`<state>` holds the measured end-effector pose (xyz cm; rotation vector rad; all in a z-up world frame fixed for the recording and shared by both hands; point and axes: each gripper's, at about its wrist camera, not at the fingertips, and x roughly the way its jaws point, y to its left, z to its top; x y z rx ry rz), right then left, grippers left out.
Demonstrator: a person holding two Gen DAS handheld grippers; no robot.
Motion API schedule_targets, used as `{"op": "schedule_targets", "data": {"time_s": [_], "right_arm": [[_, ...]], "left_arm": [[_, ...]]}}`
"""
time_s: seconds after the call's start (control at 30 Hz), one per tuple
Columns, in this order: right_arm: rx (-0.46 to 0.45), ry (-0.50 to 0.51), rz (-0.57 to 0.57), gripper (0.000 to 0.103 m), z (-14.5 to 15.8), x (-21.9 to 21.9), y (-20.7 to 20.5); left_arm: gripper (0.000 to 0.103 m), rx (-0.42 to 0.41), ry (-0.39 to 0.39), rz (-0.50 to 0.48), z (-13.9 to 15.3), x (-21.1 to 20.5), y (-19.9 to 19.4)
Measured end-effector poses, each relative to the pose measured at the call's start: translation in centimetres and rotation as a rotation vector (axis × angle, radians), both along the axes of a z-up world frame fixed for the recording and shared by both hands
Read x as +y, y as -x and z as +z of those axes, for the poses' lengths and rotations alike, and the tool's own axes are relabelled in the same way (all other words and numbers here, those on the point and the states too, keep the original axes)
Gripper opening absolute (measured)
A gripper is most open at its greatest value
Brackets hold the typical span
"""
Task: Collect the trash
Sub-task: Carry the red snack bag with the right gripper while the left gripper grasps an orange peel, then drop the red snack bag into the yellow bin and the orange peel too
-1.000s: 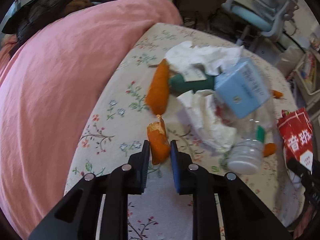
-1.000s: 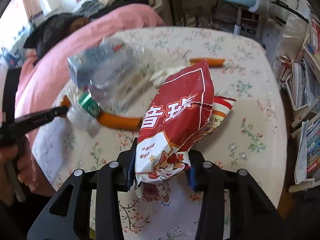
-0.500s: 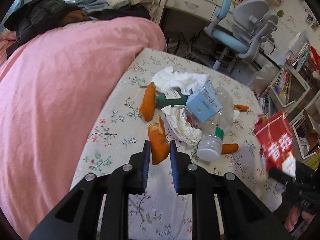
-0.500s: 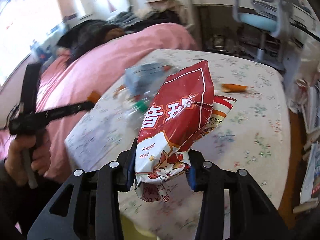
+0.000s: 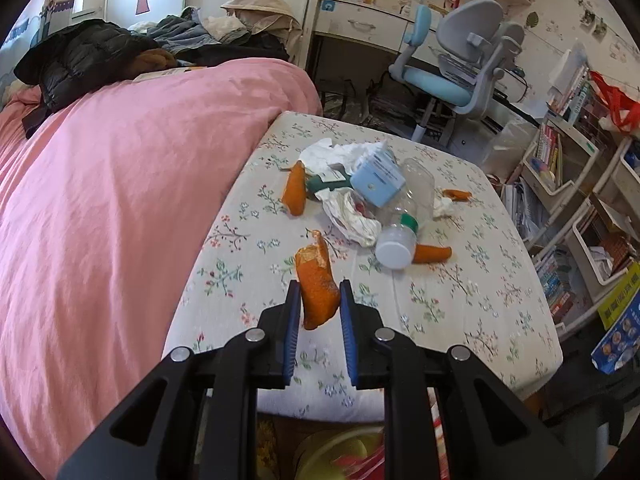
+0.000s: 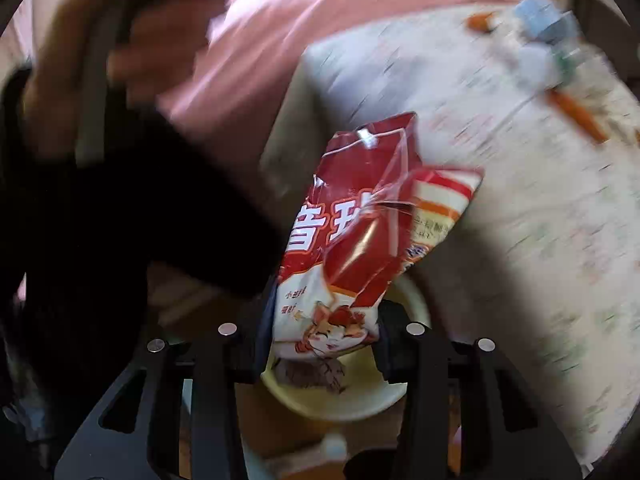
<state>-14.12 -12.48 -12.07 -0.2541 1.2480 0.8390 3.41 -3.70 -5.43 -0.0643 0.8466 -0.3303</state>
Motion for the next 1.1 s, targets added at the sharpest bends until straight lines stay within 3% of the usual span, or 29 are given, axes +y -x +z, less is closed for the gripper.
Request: {"op": "schedule_targets", "data": {"time_s": [0.03, 0.1, 0.2, 0.27, 0.63, 0.8, 1.1], "right_arm": [[0.010, 0.018, 0.009, 0.040, -0.4, 0.3, 0.3], [0.012, 0.052, 0.011, 0.058, -1.0, 0.7, 0.7], [-0.023, 0.072, -0.006, 0.070, -0.7, 0.6, 1.0], [-0.046, 0.052, -0.060, 0.070, -0.1, -0.2, 0.9], [-0.240, -0.117, -0.641, 0.076, 4.8, -11.2, -3.5], [-0.285, -0.141, -0.760, 0.076, 5.3, -13.7, -3.4], [-0.299, -0.158, -0.854, 0.077, 5.1, -16.0, -3.1]], "left_arm": [[0.020, -0.001, 0.000, -0.004, 0.0, 0.0, 0.2], [0.020, -0.004, -0.004, -0.014, 0.0, -0.1, 0.8], [0.020, -0.010, -0.022, -0.032, -0.3, -0.5, 1.7], [0.020, -0.009, -0.028, -0.045, -0.5, -0.7, 2.3], [0.020, 0.009, -0.079, -0.175, -2.1, -3.4, 5.9], [0.020, 0.030, -0.133, -0.282, -3.3, -5.6, 7.9], [0.020, 0.109, -0.236, -0.471, -6.0, -8.7, 11.6]]}}
